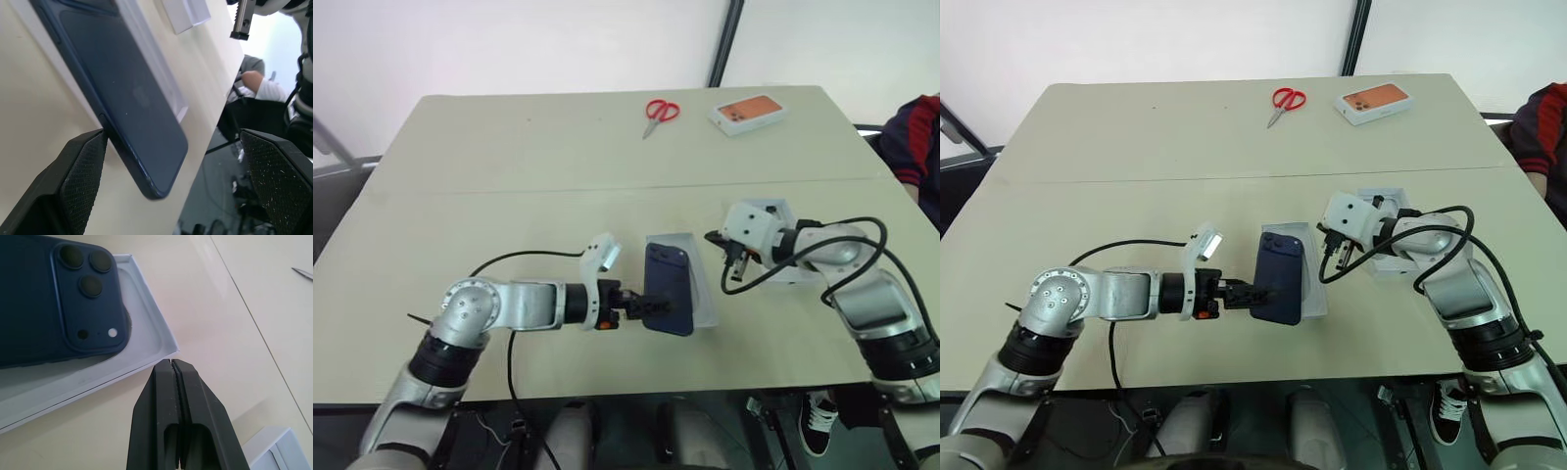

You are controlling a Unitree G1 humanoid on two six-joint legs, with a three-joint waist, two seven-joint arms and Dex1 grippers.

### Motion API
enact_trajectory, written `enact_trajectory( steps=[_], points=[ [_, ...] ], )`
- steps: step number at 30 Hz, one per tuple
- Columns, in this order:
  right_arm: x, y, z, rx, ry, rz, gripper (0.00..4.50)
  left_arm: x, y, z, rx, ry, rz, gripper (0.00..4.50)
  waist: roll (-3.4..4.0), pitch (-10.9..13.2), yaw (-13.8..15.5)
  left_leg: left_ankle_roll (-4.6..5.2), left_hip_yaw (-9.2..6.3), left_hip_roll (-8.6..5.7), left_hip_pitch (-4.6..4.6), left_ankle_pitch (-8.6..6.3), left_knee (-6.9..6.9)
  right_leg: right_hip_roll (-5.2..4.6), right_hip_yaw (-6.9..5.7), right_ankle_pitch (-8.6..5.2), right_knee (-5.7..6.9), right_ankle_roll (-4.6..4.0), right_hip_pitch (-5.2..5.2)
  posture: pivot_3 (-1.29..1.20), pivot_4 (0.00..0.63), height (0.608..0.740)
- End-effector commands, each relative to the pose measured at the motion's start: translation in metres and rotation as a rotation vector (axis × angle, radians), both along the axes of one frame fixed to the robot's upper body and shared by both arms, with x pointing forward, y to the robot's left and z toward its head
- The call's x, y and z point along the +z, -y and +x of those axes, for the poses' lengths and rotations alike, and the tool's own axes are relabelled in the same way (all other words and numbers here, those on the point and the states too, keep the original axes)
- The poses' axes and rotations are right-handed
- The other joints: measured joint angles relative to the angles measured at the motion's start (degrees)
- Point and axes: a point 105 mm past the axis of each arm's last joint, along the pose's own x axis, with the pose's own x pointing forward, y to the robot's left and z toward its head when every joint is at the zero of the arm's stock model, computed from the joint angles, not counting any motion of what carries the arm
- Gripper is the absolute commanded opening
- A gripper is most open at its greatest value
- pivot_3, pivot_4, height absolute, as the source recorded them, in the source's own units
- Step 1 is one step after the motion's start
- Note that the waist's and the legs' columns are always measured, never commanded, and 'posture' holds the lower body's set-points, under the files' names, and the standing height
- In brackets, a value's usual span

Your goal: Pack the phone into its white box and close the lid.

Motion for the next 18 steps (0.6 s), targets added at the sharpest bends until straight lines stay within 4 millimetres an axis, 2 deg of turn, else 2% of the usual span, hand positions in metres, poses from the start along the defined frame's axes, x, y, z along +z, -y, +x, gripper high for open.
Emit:
enact_trajectory(
  steps=[1,6,12,15,18],
  points=[
    [0.014,-0.002,-0.010,0.053,0.024,-0.004,0.00,0.007,-0.010,-0.006,-0.033,0.078,0.014,4.47,0.01,0.0,0.0,0.01,0.01,0.00,0.01,-0.01,0.00,0.00,0.00,0.00,0.00,0.00,0.01,0.00,0.150,0.740],
    [0.012,-0.004,-0.013,0.069,0.014,0.002,0.00,0.010,-0.018,-0.012,-0.072,0.128,0.006,4.47,0.01,0.0,0.0,0.05,0.01,0.01,0.01,-0.03,-0.01,0.00,0.00,0.00,-0.01,0.00,0.01,0.00,0.150,0.740],
    [0.015,-0.011,-0.023,0.134,-0.014,0.021,0.00,0.011,-0.029,-0.002,-0.013,0.178,0.000,4.47,0.01,0.0,0.0,0.06,0.00,0.01,0.01,-0.04,-0.01,-0.01,0.00,0.00,-0.01,0.00,0.02,0.00,0.150,0.740],
    [0.016,-0.022,-0.033,0.188,-0.042,0.046,0.00,0.021,-0.048,0.010,0.054,0.309,0.018,4.47,0.02,0.0,-0.1,0.07,0.00,0.03,0.01,-0.04,-0.03,0.00,-0.01,0.00,-0.03,0.00,0.01,0.00,0.150,0.740],
    [0.013,-0.045,-0.043,0.259,-0.052,0.063,0.00,0.021,-0.070,0.018,0.077,0.423,0.103,4.47,0.04,0.0,-0.2,0.07,0.03,0.06,0.03,-0.04,-0.07,0.05,0.00,-0.01,-0.02,-0.01,0.00,0.00,0.150,0.740]
  ],
)
